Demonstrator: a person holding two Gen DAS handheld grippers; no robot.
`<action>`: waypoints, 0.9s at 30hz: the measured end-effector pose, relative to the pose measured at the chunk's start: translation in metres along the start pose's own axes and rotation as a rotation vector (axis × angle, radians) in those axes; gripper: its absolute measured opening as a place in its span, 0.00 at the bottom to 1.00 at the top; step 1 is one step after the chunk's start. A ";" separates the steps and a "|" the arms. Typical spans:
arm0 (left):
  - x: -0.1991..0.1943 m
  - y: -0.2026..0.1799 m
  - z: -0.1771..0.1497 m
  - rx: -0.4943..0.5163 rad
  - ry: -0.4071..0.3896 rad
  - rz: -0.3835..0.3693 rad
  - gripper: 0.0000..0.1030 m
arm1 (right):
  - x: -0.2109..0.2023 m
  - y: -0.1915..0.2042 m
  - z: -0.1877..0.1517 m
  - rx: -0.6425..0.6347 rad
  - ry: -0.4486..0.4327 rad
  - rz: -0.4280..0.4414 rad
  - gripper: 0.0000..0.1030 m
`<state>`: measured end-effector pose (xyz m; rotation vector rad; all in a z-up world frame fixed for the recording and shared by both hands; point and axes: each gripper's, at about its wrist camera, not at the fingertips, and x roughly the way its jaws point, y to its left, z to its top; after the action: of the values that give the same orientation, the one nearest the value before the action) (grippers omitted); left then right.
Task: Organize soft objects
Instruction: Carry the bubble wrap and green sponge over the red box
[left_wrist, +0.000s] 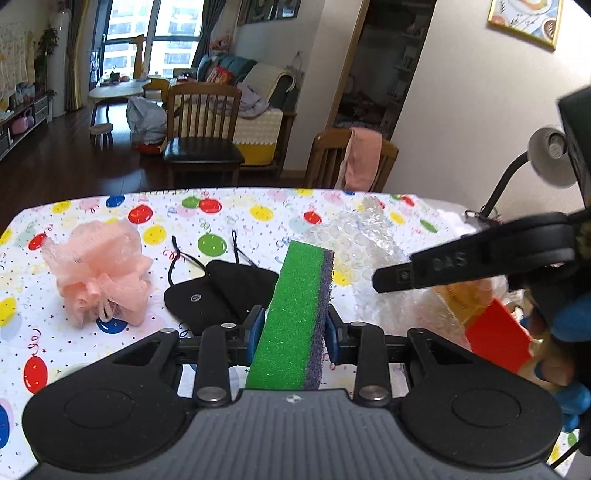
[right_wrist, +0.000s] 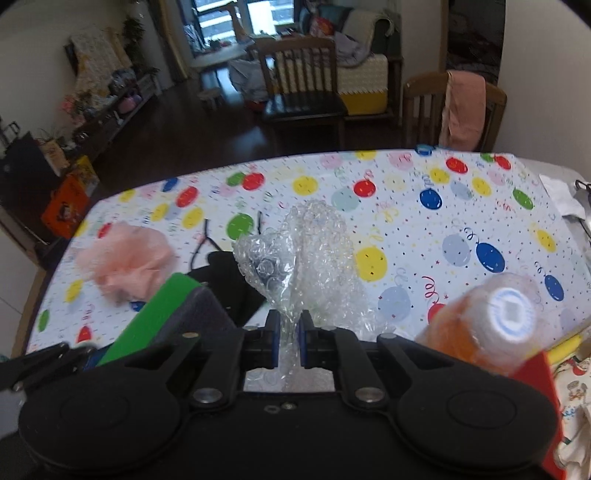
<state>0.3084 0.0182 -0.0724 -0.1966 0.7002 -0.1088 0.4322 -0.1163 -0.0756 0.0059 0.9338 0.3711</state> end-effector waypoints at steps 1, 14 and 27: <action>-0.005 -0.001 0.001 -0.003 -0.005 -0.004 0.32 | -0.008 0.000 -0.001 -0.005 -0.009 0.009 0.09; -0.061 -0.036 0.015 0.016 -0.066 -0.106 0.32 | -0.107 -0.022 -0.024 -0.023 -0.099 0.083 0.09; -0.068 -0.103 0.026 0.080 -0.075 -0.182 0.32 | -0.178 -0.099 -0.046 0.055 -0.149 0.048 0.09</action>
<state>0.2696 -0.0676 0.0120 -0.1862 0.6016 -0.3016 0.3315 -0.2724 0.0199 0.1054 0.7974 0.3843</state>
